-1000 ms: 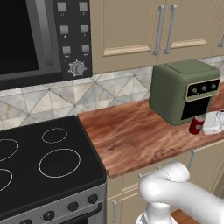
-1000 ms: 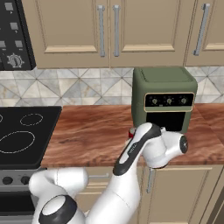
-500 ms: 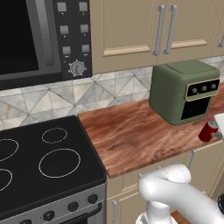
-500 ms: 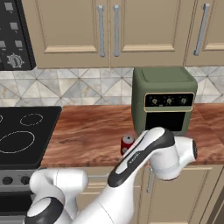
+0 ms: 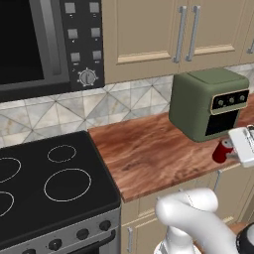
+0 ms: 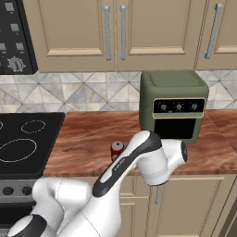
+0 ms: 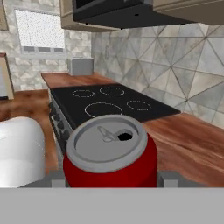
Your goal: Move the drinks to the dining counter.
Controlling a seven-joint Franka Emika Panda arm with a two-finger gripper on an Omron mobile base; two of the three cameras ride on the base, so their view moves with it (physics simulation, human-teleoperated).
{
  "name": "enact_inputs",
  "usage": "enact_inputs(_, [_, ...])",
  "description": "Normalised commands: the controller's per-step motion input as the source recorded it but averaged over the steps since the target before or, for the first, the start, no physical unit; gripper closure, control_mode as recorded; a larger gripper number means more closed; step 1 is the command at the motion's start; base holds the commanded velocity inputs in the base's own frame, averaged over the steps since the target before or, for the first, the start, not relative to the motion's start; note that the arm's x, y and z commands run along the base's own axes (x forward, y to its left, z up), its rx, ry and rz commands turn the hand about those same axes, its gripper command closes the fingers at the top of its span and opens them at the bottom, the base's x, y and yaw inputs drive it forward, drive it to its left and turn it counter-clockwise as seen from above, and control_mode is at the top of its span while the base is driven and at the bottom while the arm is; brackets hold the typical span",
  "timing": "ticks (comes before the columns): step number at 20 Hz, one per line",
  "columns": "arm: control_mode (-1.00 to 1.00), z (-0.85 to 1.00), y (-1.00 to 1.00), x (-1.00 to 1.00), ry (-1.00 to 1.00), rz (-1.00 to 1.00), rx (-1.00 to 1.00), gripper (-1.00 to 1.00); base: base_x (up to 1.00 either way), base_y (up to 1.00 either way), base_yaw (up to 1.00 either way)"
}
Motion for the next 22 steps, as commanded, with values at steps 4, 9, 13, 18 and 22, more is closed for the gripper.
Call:
enact_inputs(4, [1.0, 0.0, 0.1, -0.02, -0.01, 0.0, 0.0, 1.0, 0.0, 0.0, 0.0])
enact_inputs(9, [1.0, 0.0, 0.0, 0.0, 0.0, 0.0, 0.0, 1.0, -0.06, 0.0, 0.0])
enact_inputs(13, [1.0, 0.0, 0.0, 0.0, 0.0, 0.0, 0.0, 1.0, -0.74, -0.24, 0.0])
enact_inputs(18, [1.0, 0.0, 0.0, 0.0, 0.0, 0.0, 0.0, 1.0, -0.95, -0.36, 0.08])
enact_inputs(22, [1.0, 0.0, 0.0, 0.0, 0.0, 0.0, 0.0, 1.0, -0.94, -0.25, 0.15])
